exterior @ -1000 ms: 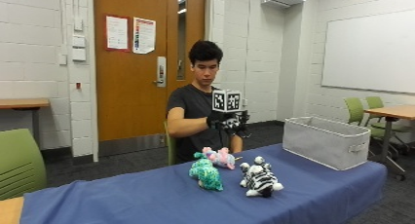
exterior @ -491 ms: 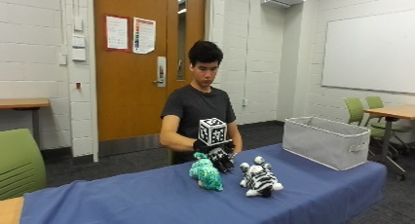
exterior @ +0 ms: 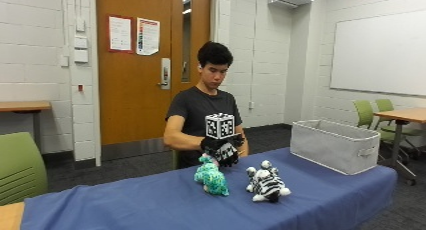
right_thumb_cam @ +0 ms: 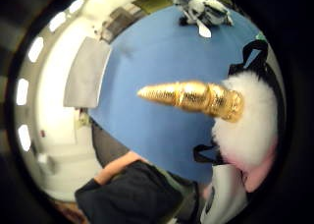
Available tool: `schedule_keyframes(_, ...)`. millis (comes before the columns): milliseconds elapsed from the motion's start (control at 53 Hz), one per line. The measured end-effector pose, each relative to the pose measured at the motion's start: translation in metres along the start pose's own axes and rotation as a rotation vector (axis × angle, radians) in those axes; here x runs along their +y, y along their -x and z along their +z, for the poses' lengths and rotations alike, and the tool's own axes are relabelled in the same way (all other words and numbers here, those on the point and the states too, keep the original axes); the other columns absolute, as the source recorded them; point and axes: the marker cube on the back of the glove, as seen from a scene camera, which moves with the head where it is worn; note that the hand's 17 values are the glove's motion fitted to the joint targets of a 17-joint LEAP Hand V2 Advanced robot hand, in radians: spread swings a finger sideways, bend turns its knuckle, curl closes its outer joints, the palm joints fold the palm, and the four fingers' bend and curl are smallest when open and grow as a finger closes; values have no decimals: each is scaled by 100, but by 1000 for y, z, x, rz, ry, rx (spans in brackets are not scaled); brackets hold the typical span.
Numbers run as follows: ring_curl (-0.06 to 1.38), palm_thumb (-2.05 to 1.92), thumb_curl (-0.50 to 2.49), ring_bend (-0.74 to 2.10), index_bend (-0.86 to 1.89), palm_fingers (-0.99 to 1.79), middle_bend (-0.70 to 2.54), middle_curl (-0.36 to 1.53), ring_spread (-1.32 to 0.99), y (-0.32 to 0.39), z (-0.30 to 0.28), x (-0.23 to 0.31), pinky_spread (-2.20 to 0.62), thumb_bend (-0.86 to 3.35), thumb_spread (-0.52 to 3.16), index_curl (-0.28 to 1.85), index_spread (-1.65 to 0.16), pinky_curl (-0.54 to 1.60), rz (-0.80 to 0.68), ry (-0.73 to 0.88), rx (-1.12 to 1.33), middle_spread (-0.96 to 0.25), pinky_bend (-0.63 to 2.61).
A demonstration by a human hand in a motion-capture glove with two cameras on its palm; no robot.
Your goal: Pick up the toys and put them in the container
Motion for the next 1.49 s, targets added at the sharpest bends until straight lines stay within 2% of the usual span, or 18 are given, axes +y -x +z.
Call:
schedule_keyframes(94,43,66,47,87,25,128,54,46,-50,5,-21,-19,-46,24,98,53,-32,38,6,26,-24,-36,67)
schedule_keyframes(189,47,67,53,95,28,132,67,52,-48,20,-61,-42,-48,23,87,57,-33,38,0,-23,-25,-38,69)
schedule_keyframes(472,53,67,67,108,40,124,82,61,-45,101,-203,-104,-50,21,65,70,-34,42,-75,-207,39,-38,78)
schedule_keyframes(717,54,65,78,111,43,120,88,65,-44,272,-283,-131,-50,20,55,80,-34,43,-256,-286,55,-37,84)
schedule_keyframes(774,54,65,81,112,44,120,88,65,-43,320,-290,-139,-50,21,53,82,-34,43,-337,-280,25,-37,84)
schedule_keyframes(849,54,64,84,113,44,119,89,66,-43,387,-293,-139,-50,21,51,84,-34,43,-555,-255,-84,-37,85)
schedule_keyframes(925,54,63,87,113,43,119,89,66,-43,424,-282,-158,-50,20,50,86,-34,43,-525,-279,9,-36,86)
schedule_keyframes(1000,55,63,90,114,43,118,89,67,-43,441,-274,-175,-50,21,49,88,-34,43,-479,-264,-44,-36,86)
schedule_keyframes(1057,55,63,92,114,42,118,89,67,-43,429,-269,-196,-50,21,48,89,-34,43,-550,-227,-154,-36,86)
schedule_keyframes(1114,55,62,94,114,42,118,90,68,-43,424,-254,-212,-49,21,47,91,-34,43,-650,-237,-96,-36,86)
schedule_keyframes(1340,54,61,102,115,39,117,90,68,-43,455,-219,-230,-49,21,45,95,-34,43,-512,-189,-61,-36,87)
schedule_keyframes(1416,54,58,104,114,38,112,89,69,-43,454,-210,-231,-49,19,47,97,-35,42,-520,-122,-33,-36,86)
schedule_keyframes(1434,53,52,103,113,28,96,85,67,-43,455,-208,-230,-49,15,50,95,-35,42,-504,-91,-45,-37,88)
schedule_keyframes(1453,54,52,103,114,27,96,84,68,-43,455,-207,-230,-49,14,51,97,-35,43,-488,-64,-58,-37,89)
schedule_keyframes(1472,54,43,97,117,8,82,78,65,-43,454,-207,-230,-47,9,65,91,-34,45,-479,-47,-67,-37,97)
schedule_keyframes(1491,55,39,95,118,3,74,75,65,-43,452,-206,-230,-46,8,73,90,-34,46,-476,-40,-67,-37,100)
